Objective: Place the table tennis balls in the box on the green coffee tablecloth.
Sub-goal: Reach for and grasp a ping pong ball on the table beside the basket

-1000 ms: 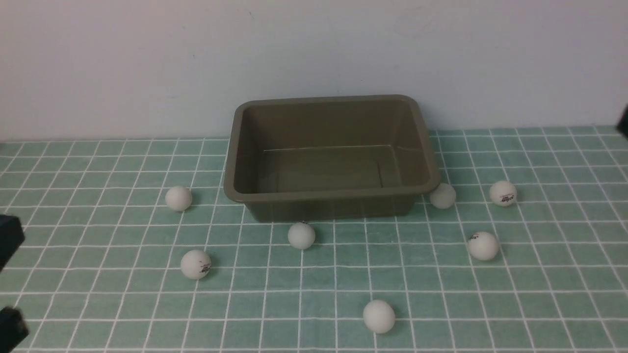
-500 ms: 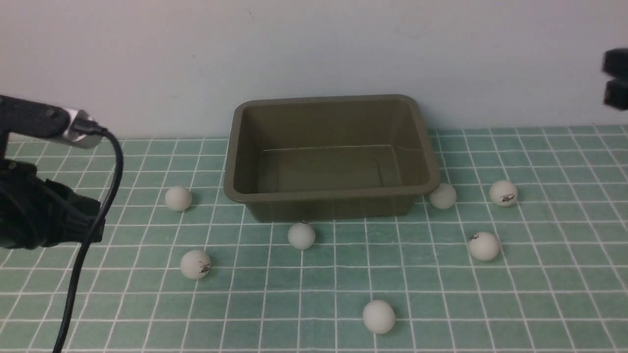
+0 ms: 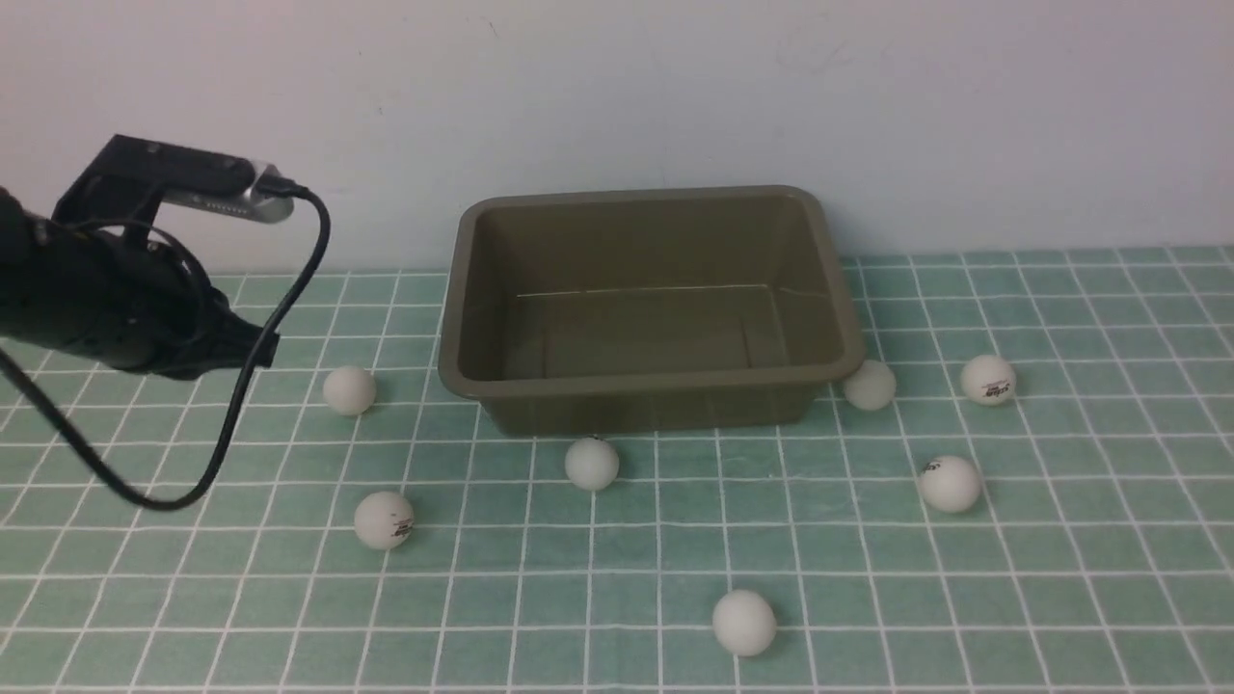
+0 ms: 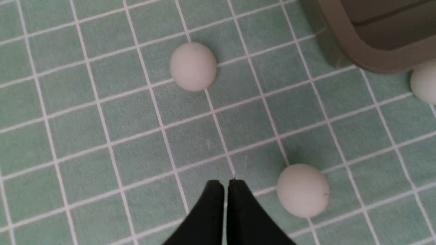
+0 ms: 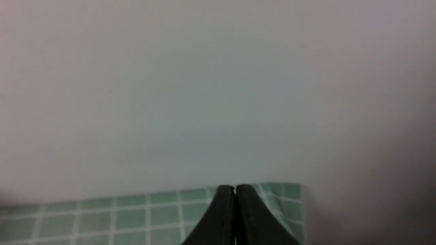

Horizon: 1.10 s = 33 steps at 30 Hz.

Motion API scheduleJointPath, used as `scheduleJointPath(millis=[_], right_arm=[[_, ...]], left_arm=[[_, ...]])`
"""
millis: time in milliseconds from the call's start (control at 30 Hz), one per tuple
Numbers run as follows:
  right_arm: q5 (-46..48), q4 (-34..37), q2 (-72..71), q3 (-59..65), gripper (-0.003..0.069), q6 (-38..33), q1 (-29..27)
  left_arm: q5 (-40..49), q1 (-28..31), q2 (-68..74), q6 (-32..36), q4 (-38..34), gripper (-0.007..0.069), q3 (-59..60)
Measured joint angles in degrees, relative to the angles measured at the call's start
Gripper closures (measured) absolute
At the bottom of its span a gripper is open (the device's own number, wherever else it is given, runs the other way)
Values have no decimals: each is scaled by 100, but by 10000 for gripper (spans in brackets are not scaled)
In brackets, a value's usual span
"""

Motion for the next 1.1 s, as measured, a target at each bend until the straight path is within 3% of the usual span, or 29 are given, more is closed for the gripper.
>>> scheduleJointPath(millis=[167,200,233,333,400,533,567,733,1100], right_arm=[[189,2751,0,-47,672,-3053,0],[207,2967,0,-61,672,-3144,0],[463,3903,0,-98,672,-3855,0],[929,4732,0,-116,672,-4466,0],[1067,4870,0,-116,672,-4586,0],[1324,5030,-5,-116,670,-4658,0],[1324,5030,-5,-116,670,-4649,0],[1395,5033,-31,-116,670,-4548,0],[1487,5048,-31,-116,669,-4529,0]], left_arm=[[-209,0,644,-14,-76,585,-679],[-209,0,644,-14,-89,582,-705],[-252,0,914,-42,-186,538,-987],[-252,0,1222,-47,-239,455,-1276],[-245,0,1404,-47,-258,399,-1413],[-213,-11,1812,-47,-291,209,-1611],[-213,-11,1812,-47,-291,209,-1611],[-182,-140,2260,-47,-302,63,-1686],[-529,-448,2969,13,-312,40,-1693]])
